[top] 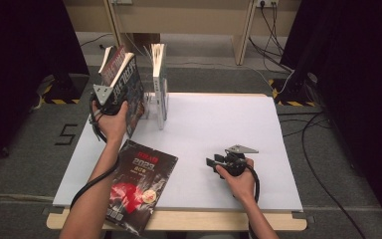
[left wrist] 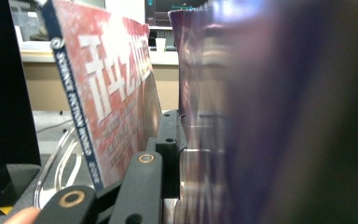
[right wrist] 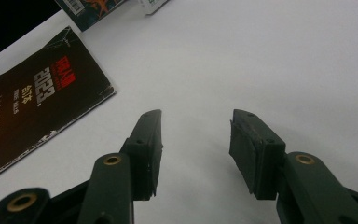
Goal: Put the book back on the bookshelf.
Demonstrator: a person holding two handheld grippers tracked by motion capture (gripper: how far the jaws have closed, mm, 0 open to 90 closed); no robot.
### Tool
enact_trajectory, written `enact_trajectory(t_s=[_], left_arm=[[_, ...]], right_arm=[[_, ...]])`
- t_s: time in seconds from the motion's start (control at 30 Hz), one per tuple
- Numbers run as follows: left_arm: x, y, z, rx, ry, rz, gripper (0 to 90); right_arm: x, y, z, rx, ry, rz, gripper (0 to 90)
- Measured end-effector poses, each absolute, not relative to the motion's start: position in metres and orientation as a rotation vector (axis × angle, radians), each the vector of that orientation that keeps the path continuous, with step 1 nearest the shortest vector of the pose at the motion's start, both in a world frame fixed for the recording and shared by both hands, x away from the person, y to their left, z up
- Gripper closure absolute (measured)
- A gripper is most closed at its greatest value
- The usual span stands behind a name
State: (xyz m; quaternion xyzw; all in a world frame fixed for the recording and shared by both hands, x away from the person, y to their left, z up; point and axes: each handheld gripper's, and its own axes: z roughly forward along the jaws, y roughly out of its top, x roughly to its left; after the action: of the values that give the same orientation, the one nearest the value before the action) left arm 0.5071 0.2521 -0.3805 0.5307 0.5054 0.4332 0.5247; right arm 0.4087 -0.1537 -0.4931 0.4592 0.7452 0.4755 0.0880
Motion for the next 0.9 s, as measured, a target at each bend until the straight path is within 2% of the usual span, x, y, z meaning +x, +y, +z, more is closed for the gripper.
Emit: enact_trajectory(t_s=[0.67, 0.9], left_arm=[[0.484, 0.263, -0.399, 1.289, 1.224, 0.918, 75.9], [0.49, 0.264, -0.392, 1.365, 1.288, 0.91, 81.5]], right_arm=[[0.409, -0.154, -0.495, 1.389, 2.239, 1.405, 53.6], [0.41, -0.154, -0.497, 1.399, 2.259, 1.395, 53.4]])
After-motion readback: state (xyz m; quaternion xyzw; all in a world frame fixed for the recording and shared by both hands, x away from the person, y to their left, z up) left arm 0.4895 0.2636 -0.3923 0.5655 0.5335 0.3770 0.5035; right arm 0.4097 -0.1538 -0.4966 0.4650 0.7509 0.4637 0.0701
